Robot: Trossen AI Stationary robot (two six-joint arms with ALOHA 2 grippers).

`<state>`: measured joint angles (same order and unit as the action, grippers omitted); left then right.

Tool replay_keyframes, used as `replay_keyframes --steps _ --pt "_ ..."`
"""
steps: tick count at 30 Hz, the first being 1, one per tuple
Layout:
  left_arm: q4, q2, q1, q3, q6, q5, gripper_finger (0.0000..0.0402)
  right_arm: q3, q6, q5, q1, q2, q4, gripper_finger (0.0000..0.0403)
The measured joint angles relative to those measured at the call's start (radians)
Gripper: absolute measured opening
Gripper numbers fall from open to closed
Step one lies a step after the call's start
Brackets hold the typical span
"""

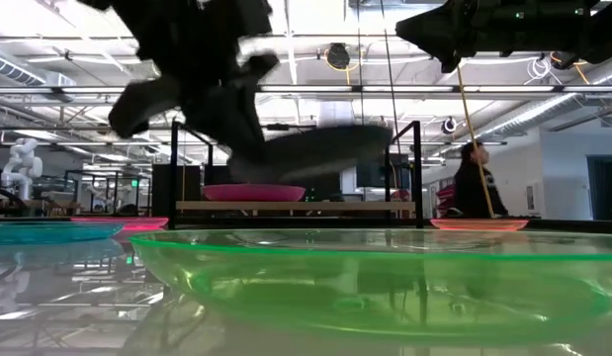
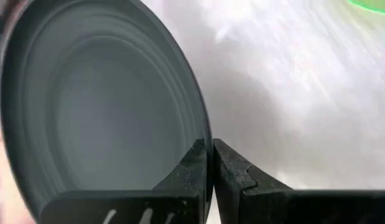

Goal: Place and stack plates onto a shelf
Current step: Stack the black plate on top of the pink plate on the shelf

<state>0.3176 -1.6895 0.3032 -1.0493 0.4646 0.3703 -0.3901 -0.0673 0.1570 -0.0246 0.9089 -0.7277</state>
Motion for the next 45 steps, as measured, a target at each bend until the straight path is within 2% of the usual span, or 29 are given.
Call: replay_keyframes --steps 5,12,16,20,22,26,33,45 --pt "0.092 0.126 -0.016 -0.001 0.061 0.151 0.0011 0.0 0.0 0.0 0.0 0.0 0.0 0.0061" --pt "0.193 0.254 -0.201 -0.001 0.089 0.171 0.0011 0.0 0.0 0.002 0.0 0.0 -0.001 0.0061" --pt "0.218 0.265 -0.339 -0.001 0.119 0.121 0.0011 0.0 0.0 0.002 0.0 0.0 0.0 0.0061" --pt "0.21 0.256 -0.465 -0.001 0.134 0.0 0.0011 0.0 -0.001 0.003 0.0 0.0 0.001 0.0061" --pt "0.21 0.251 -0.513 -0.001 0.136 -0.057 0.0011 0.0 -0.004 0.003 0.0 0.0 0.002 0.0061" --pt "0.198 0.244 -0.583 -0.001 0.135 -0.109 0.0011 0.0 -0.004 0.003 0.0 0.0 0.007 0.0061" --pt "0.201 0.221 -0.648 -0.001 0.107 -0.168 0.0011 0.0 -0.004 0.004 0.0 0.0 0.007 0.0061" --pt "0.165 0.125 -0.675 -0.001 0.083 -0.171 0.002 0.0 -0.004 0.004 0.0 0.0 0.006 0.0061"
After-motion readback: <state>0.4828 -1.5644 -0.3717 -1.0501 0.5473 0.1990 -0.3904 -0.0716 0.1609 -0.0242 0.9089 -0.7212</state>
